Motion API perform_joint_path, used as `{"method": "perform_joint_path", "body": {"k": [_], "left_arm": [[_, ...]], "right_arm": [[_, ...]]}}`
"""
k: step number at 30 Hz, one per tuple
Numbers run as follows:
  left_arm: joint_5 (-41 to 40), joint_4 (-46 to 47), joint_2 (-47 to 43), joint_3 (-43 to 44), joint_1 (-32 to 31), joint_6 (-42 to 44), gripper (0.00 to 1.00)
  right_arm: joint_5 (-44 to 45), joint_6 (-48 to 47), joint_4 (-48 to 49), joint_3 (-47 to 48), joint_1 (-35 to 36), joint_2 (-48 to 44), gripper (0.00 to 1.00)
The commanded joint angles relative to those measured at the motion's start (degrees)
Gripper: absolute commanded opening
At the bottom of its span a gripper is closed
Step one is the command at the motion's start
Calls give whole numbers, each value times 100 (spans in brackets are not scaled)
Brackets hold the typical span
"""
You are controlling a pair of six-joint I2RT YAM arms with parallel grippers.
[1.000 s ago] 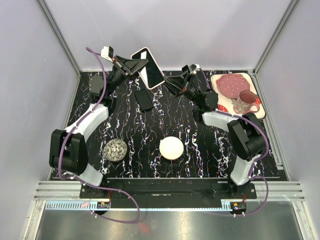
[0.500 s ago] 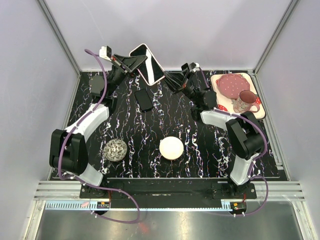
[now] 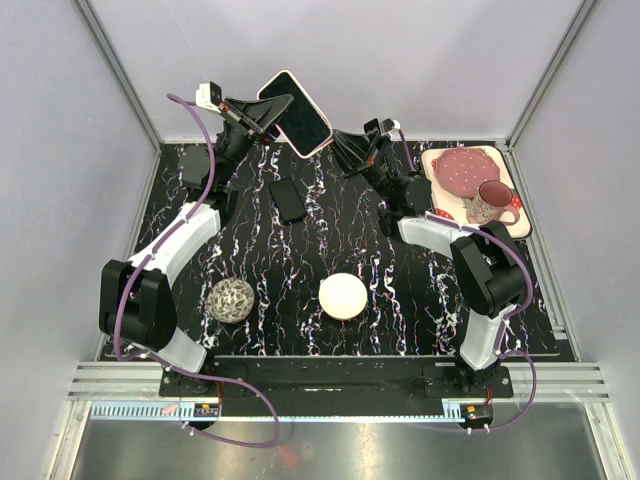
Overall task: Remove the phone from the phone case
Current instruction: Remove the phone case from the phone.
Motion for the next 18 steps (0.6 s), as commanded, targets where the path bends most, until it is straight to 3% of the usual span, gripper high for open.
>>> {"method": "perform_joint_path", "body": {"k": [1, 7, 10, 11, 14, 18], "left_arm": [[488, 2179, -844, 905, -792, -1161, 0], [487, 2048, -932, 783, -871, -1091, 0], [610, 1750, -1063, 572, -906, -950, 0], [663, 1618, -1090, 493, -915, -898, 0], [891, 1064, -1117, 466, -950, -617, 0], [1093, 808, -959, 396, -1038, -528, 0]], "right_arm": [[-210, 718, 160, -201, 239, 683, 0], [-534, 279, -41, -341, 195, 684, 0], [-1027, -519, -1233, -613, 46, 316, 0], [-1115, -1226, -2282, -666, 11, 167, 1], [-1274, -2607, -4173, -684, -103, -352, 17], [-1388, -3140, -4691, -693, -235, -564, 29]]}}
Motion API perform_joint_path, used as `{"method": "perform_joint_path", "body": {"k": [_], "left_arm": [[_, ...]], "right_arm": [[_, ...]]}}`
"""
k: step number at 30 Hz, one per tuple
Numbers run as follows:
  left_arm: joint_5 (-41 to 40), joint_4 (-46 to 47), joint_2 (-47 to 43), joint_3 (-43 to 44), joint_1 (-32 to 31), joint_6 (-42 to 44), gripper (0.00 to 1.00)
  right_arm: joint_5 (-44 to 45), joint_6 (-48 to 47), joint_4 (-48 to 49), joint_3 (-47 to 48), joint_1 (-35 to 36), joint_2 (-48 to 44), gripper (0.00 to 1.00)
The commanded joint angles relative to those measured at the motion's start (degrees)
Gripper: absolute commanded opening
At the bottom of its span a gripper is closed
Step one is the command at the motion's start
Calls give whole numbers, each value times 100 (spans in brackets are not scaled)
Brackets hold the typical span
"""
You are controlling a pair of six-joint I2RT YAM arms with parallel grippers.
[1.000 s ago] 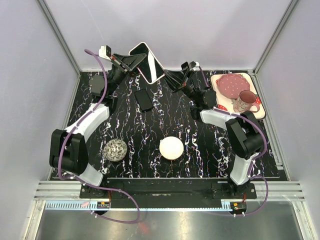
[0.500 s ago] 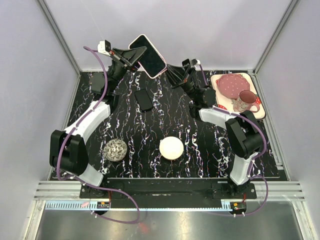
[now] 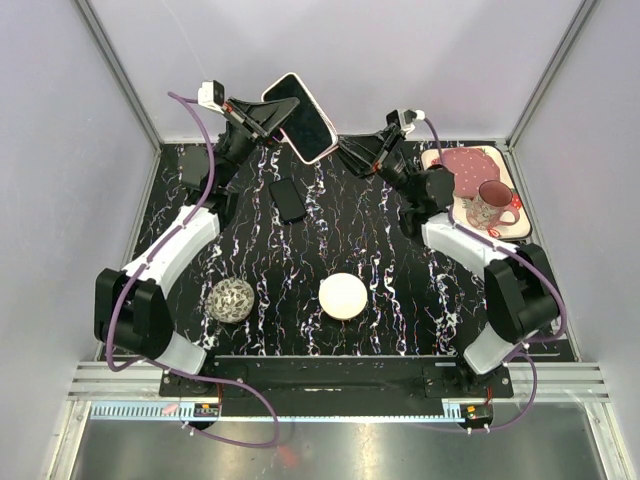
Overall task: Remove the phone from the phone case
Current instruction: Remove the phone case from the phone.
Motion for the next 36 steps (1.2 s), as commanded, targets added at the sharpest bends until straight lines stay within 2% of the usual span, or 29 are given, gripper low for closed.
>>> {"method": "perform_joint_path", "body": {"k": [1, 7, 15, 18, 19, 22, 29, 30, 32, 36], "left_arm": [[1111, 1147, -674, 284, -844, -854, 0], [1392, 657, -464, 284, -932, -511, 0], [1665, 48, -270, 346, -1081, -98, 0], [1718, 100, -112, 372, -1134, -89, 0], [1735, 135, -25, 389, -1151, -115, 0], [1788, 171, 99, 468, -1204, -133, 0], [1841, 197, 363, 521, -1371, -89, 0], [1824, 250, 398, 521, -1371, -98, 0], [1832, 276, 424, 513, -1371, -72, 0], [1885, 93, 442, 539, -1362, 95, 0]], "right_arm": [[-870, -1706, -3500, -249, -8, 439, 30], [-1082, -2392, -4370, 76, -105, 281, 33], [-1933, -2270, -3871, 664, -96, 403, 43], [-2276, -1885, -3266, 876, -79, 518, 43], [-2347, -1379, -2550, 885, -79, 570, 43], [-2532, -481, -1413, 1007, -79, 799, 42], [-2646, -389, -1339, 1157, -79, 843, 19], [-2655, -380, -1330, 1149, -79, 834, 9], [-2664, -380, -1339, 1096, -96, 808, 0], [-2506, -529, -1558, 780, -228, 650, 0]]}}
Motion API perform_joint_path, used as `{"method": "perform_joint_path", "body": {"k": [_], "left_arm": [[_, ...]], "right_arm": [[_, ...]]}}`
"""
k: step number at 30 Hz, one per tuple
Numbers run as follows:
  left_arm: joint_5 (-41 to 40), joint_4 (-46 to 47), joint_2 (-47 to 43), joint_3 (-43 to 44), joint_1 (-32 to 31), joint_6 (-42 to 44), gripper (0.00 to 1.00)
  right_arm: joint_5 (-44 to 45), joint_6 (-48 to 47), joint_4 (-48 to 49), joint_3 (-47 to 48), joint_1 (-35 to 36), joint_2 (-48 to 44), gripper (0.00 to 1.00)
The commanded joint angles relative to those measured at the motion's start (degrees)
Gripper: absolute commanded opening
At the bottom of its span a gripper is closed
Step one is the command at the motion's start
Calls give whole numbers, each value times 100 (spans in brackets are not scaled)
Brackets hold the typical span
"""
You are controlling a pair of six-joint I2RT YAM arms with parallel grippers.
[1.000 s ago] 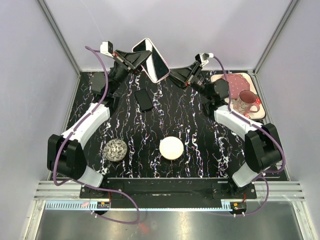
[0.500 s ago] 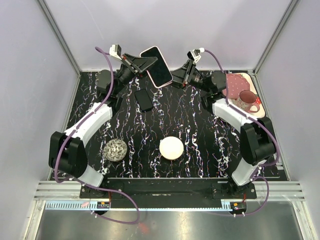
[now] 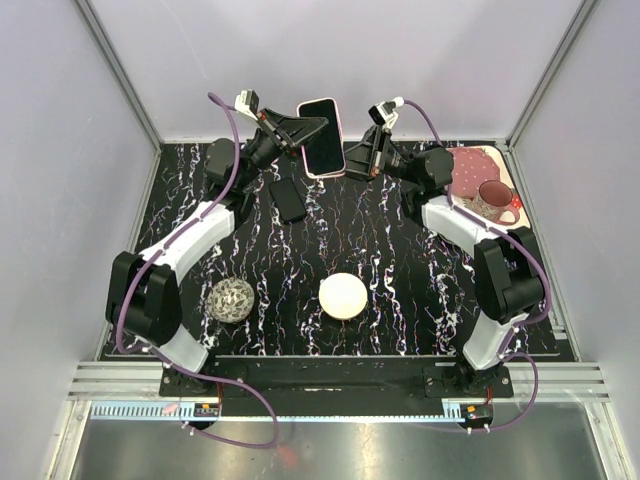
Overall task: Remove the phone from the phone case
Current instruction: Remove the phone case from the phone.
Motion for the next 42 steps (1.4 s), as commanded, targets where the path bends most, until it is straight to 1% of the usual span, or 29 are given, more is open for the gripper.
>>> {"method": "perform_joint_path", "body": {"k": [1, 4, 6, 7, 8, 10, 11, 12, 14, 15, 16, 18, 20, 21, 22, 24, 25, 26, 27, 29, 30, 31, 32, 33, 34, 35, 38, 40, 42], "left_arm": [[1474, 866, -91, 447, -984, -252, 0], [1509, 637, -126, 403, -984, -50, 2], [1518, 462, -144, 333, -984, 91, 13], [1527, 391, -162, 316, -984, 135, 25], [1536, 321, -162, 289, -984, 248, 30], [1527, -3, -179, 236, -975, 389, 47], [1527, -231, -223, 228, -958, 755, 66], [1492, -999, -275, 280, -932, 1029, 75], [1352, -1820, -337, 306, -844, 1852, 92], [1264, -2381, -398, 298, -800, 2058, 94], [1228, -2569, -416, 280, -756, 2304, 97], [1228, -2711, -486, 123, -589, 2367, 99], [1254, -2729, -548, 17, -379, 2376, 99], [1263, -2790, -592, -62, -308, 2402, 99], [1255, -2878, -671, -89, -238, 2524, 99], [1150, -3350, -750, -63, -62, 2744, 99], [1071, -3588, -803, -28, -27, 3024, 99], [965, -3834, -838, 25, 26, 3166, 99], [773, -4272, -856, 112, 26, 3298, 99], [596, -4547, -908, 131, 44, 3544, 99], [473, -4688, -926, 105, 53, 3597, 99], [446, -4689, -935, 70, 62, 3615, 99], [420, -4689, -926, 43, 79, 3624, 99], [376, -4689, -918, 8, 88, 3642, 99], [358, -4689, -891, -1, 88, 3651, 99], [323, -4829, -839, -10, 71, 3659, 99], [279, -4856, -742, -54, 71, 3633, 99], [244, -4856, -716, -141, 53, 3642, 99], [183, -4882, -724, -220, 53, 3668, 99]], "right_arm": [[381, 116, -1164, -219, 205, 38, 0], [636, -244, -1726, -562, -15, -234, 0], [812, -465, -2061, -773, -190, -471, 0], [874, -718, -2437, -826, -235, -568, 0], [979, -851, -2641, -905, -296, -734, 0], [1067, -1158, -2923, -975, -436, -902, 0], [1094, -1177, -2915, -1072, -489, -1016, 0], [1094, -1204, -2915, -1107, -525, -1069, 0], [1137, -1493, -3309, -1134, -648, -1236, 0], [1173, -1659, -3537, -1125, -674, -1306, 0], [1225, -2035, -4079, -1090, -709, -1377, 0], [1418, -2589, -4583, -1046, -736, -1570, 0], [1681, -2986, -5373, -906, -762, -1719, 0], [1796, -3432, -5672, -836, -771, -1772, 0], [1910, -3663, -6241, -687, -771, -1817, 0], [2428, -4346, -6762, -572, -780, -1931, 0], [2639, -4603, -7417, -398, -780, -1957, 0], [3128, -4875, -7729, -309, -780, -1958, 0], [3368, -5365, -8010, -212, -771, -1940, 0], [4086, -5807, -8740, 34, -771, -1896, 0], [4343, -6288, -8986, 157, -719, -1844, 0], [4659, -6545, -9606, 471, -649, -1756, 0], [5428, -6800, -9900, 648, -544, -1573, 0], [5871, -7229, -10190, 798, -447, -1440, 0], [6214, -7399, -10619, 1043, -237, -1309, 0], [6662, -7522, -10815, 1141, -165, -1055, 0], [7165, -7778, -11212, 1318, 133, -624, 0], [7325, -7884, -11361, 1388, 326, -403, 0], [7238, -7989, -11492, 1458, 389, -60, 0]]}}
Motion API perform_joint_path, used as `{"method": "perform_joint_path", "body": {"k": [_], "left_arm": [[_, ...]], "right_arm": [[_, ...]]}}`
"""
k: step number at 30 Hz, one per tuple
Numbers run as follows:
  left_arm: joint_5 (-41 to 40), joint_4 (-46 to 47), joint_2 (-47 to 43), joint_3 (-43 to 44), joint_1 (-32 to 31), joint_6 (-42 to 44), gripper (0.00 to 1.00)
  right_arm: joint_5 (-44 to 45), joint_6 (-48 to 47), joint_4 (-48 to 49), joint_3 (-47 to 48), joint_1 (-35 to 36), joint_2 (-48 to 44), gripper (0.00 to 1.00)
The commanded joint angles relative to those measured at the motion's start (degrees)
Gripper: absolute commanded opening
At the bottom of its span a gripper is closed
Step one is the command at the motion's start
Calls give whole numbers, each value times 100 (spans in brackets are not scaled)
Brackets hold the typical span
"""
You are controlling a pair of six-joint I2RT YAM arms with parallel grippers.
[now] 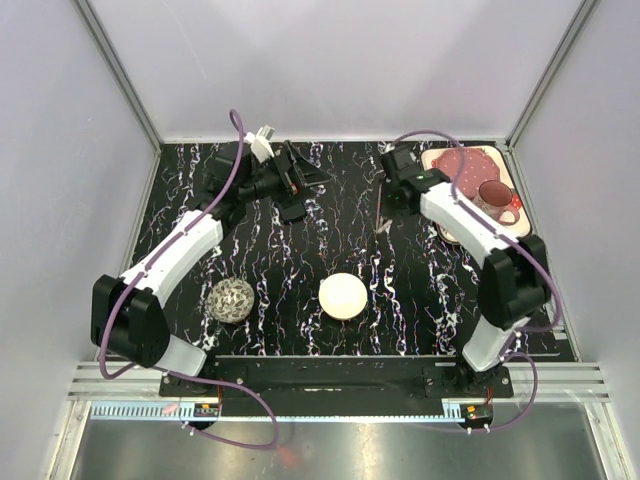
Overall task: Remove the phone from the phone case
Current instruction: Remove the phone case from the phone, then place the phone case at the center of the board.
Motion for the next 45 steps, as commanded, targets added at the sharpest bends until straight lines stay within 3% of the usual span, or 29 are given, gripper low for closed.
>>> {"method": "perform_joint_path", "body": {"k": [1, 6, 10, 11, 17, 32, 40, 43, 45], "left_arm": [[-250, -59, 34, -101, -8, 186, 99], [-260, -138, 96, -197, -26, 239, 99], [-268, -129, 157, -224, -34, 275, 99], [-260, -129, 175, -224, -35, 275, 99], [-207, -129, 333, -180, -105, 301, 99], [-189, -129, 562, -189, -307, 327, 99], [-128, -6, 676, -215, -386, 257, 99], [-101, -6, 711, -198, -386, 257, 99], [-101, -15, 729, -180, -386, 248, 99]], "right_arm": [[694, -636, -650, 407, 260, 537, 0], [535, -760, -703, 531, 410, 1249, 1], [430, -786, -730, 601, 427, 1644, 25], [430, -777, -721, 601, 418, 1689, 27], [316, -611, -300, 321, 410, 1918, 29], [-141, -294, 1019, -717, 14, 2226, 28], [-309, -215, 1169, -840, -12, 2209, 27], [-308, -171, 1186, -902, -47, 1928, 20], [-300, -136, 1169, -928, -91, 1656, 8]]}}
